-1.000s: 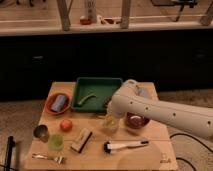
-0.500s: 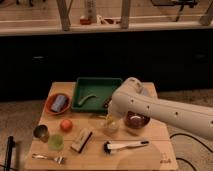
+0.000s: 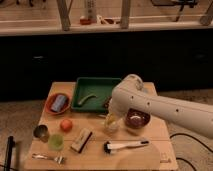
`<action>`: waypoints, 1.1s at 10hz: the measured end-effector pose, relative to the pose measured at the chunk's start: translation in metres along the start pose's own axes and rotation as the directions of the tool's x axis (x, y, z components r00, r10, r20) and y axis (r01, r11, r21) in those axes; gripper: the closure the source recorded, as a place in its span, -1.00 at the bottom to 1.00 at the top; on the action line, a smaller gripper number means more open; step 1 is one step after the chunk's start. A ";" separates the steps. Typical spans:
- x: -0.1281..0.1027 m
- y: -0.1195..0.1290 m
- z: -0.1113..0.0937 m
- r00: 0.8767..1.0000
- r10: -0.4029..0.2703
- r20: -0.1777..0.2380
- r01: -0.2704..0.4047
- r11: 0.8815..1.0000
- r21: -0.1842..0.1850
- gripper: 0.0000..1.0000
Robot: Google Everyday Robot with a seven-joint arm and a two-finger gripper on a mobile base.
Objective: Place banana in paper cup
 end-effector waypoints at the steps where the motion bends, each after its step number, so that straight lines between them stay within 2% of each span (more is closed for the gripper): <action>1: 0.000 -0.002 0.001 1.000 0.000 0.003 0.000 1.000 -0.007 0.70; 7: 0.003 -0.007 0.003 1.000 0.004 -0.004 -0.004 1.000 -0.024 -0.47; 8: 0.003 -0.007 0.004 1.000 0.005 -0.004 -0.005 1.000 -0.026 -0.59; 11: 0.004 -0.005 0.004 1.000 0.014 -0.009 -0.014 0.999 -0.031 -0.60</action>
